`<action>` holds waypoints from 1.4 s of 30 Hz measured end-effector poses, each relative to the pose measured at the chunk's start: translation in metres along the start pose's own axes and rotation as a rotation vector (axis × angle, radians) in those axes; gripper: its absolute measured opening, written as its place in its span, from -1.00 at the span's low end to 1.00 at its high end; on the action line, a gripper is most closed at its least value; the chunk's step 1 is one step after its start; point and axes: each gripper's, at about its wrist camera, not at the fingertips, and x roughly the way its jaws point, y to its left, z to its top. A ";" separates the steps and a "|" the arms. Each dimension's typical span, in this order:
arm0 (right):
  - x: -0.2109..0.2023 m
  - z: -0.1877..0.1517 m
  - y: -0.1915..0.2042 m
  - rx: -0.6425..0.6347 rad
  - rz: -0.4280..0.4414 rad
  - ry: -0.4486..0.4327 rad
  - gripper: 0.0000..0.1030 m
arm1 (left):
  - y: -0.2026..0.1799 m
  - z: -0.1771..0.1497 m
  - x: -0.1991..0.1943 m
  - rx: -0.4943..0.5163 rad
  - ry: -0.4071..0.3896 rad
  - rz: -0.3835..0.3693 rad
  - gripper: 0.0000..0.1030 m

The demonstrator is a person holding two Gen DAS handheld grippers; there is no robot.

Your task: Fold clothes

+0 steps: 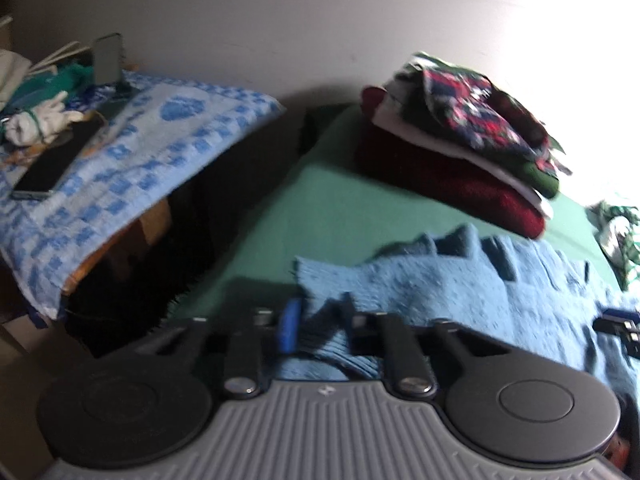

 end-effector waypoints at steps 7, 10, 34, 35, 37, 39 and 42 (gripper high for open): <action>-0.005 -0.003 -0.003 0.023 -0.046 -0.047 -0.49 | -0.013 0.008 -0.043 0.050 -0.145 0.040 -1.00; -0.005 0.003 -0.005 0.026 -0.058 -0.065 -0.43 | -0.022 0.008 -0.053 0.111 -0.190 0.086 -1.00; -0.014 -0.011 -0.062 0.182 -0.192 -0.034 -0.73 | -0.021 -0.015 -0.053 0.164 -0.150 0.210 -0.98; -0.006 -0.011 -0.066 0.195 -0.195 -0.020 -0.76 | -0.021 -0.016 -0.053 0.163 -0.148 0.210 -0.98; 0.009 -0.013 -0.071 0.208 -0.206 -0.014 -0.81 | -0.021 -0.016 -0.054 0.162 -0.142 0.211 -0.98; 0.006 -0.008 -0.068 0.195 -0.209 -0.023 -0.81 | -0.022 -0.017 -0.054 0.158 -0.138 0.211 -0.98; -0.006 -0.003 -0.066 0.213 -0.190 -0.059 -0.79 | -0.022 -0.017 -0.055 0.150 -0.143 0.204 -0.98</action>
